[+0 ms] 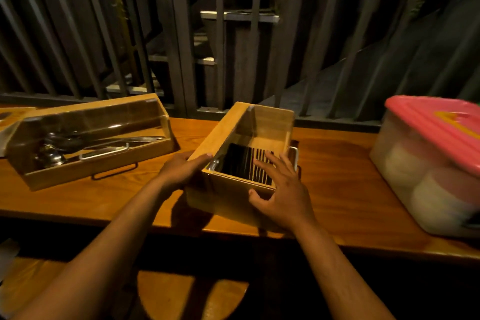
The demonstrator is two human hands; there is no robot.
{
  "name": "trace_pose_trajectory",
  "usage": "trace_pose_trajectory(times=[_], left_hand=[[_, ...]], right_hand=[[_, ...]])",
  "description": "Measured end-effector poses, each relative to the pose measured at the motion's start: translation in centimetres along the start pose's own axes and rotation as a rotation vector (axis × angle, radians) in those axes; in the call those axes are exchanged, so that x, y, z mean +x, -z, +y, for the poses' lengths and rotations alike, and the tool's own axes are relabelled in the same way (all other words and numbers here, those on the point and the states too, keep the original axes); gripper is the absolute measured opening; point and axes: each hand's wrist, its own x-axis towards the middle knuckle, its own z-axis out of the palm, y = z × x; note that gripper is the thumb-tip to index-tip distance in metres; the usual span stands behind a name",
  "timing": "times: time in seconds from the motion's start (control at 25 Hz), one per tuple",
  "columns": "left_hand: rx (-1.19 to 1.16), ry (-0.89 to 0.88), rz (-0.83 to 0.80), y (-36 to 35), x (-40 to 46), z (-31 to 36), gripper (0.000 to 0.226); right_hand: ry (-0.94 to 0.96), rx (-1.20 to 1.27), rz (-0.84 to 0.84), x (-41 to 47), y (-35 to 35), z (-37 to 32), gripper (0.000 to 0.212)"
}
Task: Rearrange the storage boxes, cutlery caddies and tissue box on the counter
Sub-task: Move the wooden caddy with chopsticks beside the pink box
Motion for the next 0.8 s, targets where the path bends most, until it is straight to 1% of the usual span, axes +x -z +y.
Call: trace_pose_trajectory(times=[0.04, 0.12, 0.2, 0.56, 0.8], left_hand=[[-0.034, 0.026, -0.061, -1.2, -0.8, 0.6, 0.055], [-0.074, 0.038, -0.092, -3.7, -2.1, 1.6, 0.062], [-0.087, 0.032, -0.071, -5.9, -2.7, 2.4, 0.066], [-0.1, -0.016, 0.005, -16.2, -5.6, 6.1, 0.065], [-0.092, -0.057, 0.014, -23.7, -7.2, 7.8, 0.067]], right_hand=[[-0.022, -0.008, 0.034, -0.4, 0.5, 0.7, 0.07], [-0.061, -0.025, 0.093, -1.0, 1.5, 2.1, 0.073], [-0.088, -0.043, 0.101, -1.3, 2.6, 3.5, 0.076], [-0.066, -0.062, 0.163, -4.5, 8.7, 11.6, 0.079], [-0.057, -0.03, 0.175, -6.6, 13.4, 18.2, 0.08]])
